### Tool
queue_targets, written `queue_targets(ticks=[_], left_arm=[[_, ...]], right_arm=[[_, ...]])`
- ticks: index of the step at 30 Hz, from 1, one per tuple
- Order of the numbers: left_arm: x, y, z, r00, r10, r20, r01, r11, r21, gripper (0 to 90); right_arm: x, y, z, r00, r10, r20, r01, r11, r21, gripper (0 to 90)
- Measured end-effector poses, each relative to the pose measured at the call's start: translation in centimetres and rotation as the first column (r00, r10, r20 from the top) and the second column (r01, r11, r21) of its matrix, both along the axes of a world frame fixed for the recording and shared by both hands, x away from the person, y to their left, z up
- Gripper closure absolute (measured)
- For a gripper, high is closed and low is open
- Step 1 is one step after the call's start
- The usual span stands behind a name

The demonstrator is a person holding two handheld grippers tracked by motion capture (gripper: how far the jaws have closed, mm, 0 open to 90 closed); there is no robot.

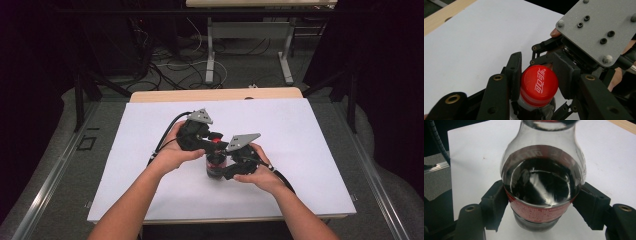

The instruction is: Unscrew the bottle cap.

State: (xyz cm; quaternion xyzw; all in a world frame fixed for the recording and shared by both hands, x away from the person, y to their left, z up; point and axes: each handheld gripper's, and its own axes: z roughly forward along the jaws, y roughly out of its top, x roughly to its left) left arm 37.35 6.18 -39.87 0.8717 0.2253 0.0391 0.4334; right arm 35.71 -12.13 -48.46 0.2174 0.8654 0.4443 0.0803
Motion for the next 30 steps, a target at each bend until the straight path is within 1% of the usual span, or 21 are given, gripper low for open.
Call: queue_targets(ticks=[1,5,6,7,8,9,12,13,14,15,16,19,20,21,22,24,26,27,28,29,30], left_arm=[[-0.1,0.0,0.1,0.9999,0.008,-0.010,-0.008,0.9999,0.009,60.5],[-0.5,-0.6,0.0,0.9968,0.078,0.021,-0.078,0.9970,0.003,60.9],[-0.5,-0.6,0.1,0.9959,0.090,0.007,-0.090,0.9959,0.008,61.0],[-0.6,-0.8,0.0,0.9932,0.116,0.012,-0.116,0.9932,-0.006,61.0],[-0.6,-0.8,0.1,0.9893,0.146,-0.001,-0.146,0.9893,-0.006,61.0],[-0.6,-1.0,0.0,0.9833,0.182,-0.001,-0.182,0.9832,-0.014,61.1],[-0.7,-1.4,0.1,0.9683,0.250,-0.002,-0.250,0.9683,-0.006,61.2],[-0.7,-1.6,0.0,0.9622,0.272,-0.010,-0.272,0.9621,-0.016,61.2],[-0.7,-1.8,0.0,0.9528,0.302,-0.033,-0.303,0.9529,-0.022,61.2],[-0.7,-1.8,0.1,0.9483,0.314,-0.044,-0.316,0.9487,-0.022,61.2],[-0.6,-1.9,0.1,0.9408,0.334,-0.055,-0.337,0.9411,-0.034,61.2],[-0.4,-1.9,0.3,0.9322,0.349,-0.097,-0.356,0.9317,-0.072,61.3],[-0.3,-1.8,0.4,0.9351,0.340,-0.099,-0.348,0.9346,-0.074,61.2],[-0.3,-1.9,0.5,0.9350,0.341,-0.099,-0.348,0.9342,-0.077,61.2],[-0.2,-1.9,0.6,0.9363,0.338,-0.096,-0.346,0.9348,-0.082,61.3],[-0.2,-1.8,0.8,0.9377,0.337,-0.086,-0.342,0.9371,-0.068,61.3],[-0.1,-1.6,0.9,0.9354,0.342,-0.090,-0.348,0.9346,-0.071,61.2],[0.0,-1.5,0.9,0.9337,0.347,-0.089,-0.353,0.9327,-0.072,61.2],[0.2,-1.3,0.9,0.9327,0.349,-0.090,-0.356,0.9318,-0.071,61.2],[0.4,-1.1,0.9,0.9320,0.352,-0.087,-0.358,0.9310,-0.071,61.2],[0.5,-0.9,0.9,0.9278,0.362,-0.091,-0.369,0.9268,-0.073,61.2]], right_arm=[[0.1,0.0,-0.1,1.0000,-0.006,0.007,0.006,1.000,0.012,30.6],[0.1,0.0,-0.1,0.9996,-0.027,0.009,0.027,1.000,0.006,30.6],[0.1,-0.1,0.0,0.9996,-0.027,-0.002,0.027,1.000,0.001,30.7],[0.1,-0.1,-0.1,0.9992,-0.039,0.007,0.039,0.999,0.014,30.7],[0.1,-0.2,-0.1,0.9990,-0.042,0.012,0.042,0.999,0.010,30.7],[0.2,-0.2,-0.1,0.9987,-0.049,0.008,0.049,0.999,0.008,30.7],[0.2,-0.3,0.0,0.9963,-0.084,0.016,0.084,0.996,0.010,30.7],[0.3,-0.3,0.0,0.9954,-0.094,0.016,0.094,0.995,0.014,30.7],[0.2,-0.4,0.0,0.9942,-0.107,0.010,0.107,0.994,0.007,30.7],[0.3,-0.4,0.0,0.9948,-0.101,0.011,0.101,0.995,-0.004,30.7],[0.3,-0.4,0.0,0.9937,-0.112,0.004,0.112,0.994,-0.001,30.7],[0.2,-0.3,-0.1,0.9900,-0.141,0.013,0.141,0.990,0.000,30.7],[0.3,-0.4,-0.1,0.9911,-0.133,0.000,0.133,0.991,-0.013,30.7],[0.3,-0.3,-0.3,0.9905,-0.137,0.015,0.137,0.991,0.001,30.7],[0.4,-0.4,-0.3,0.9905,-0.136,0.016,0.136,0.991,-0.004,30.7],[0.4,-0.4,-0.3,0.9912,-0.132,0.000,0.132,0.991,-0.006,30.7],[0.4,-0.5,-0.2,0.9901,-0.140,-0.004,0.140,0.990,-0.008,30.7],[0.5,-0.5,-0.3,0.9892,-0.146,0.011,0.146,0.989,0.004,30.7],[0.4,-0.5,-0.3,0.9873,-0.159,-0.002,0.159,0.987,0.004,30.7],[0.5,-0.6,-0.3,0.9896,-0.143,0.008,0.143,0.990,-0.003,30.7],[0.6,-0.6,-0.4,0.9887,-0.149,0.018,0.149,0.989,0.014,30.7]])
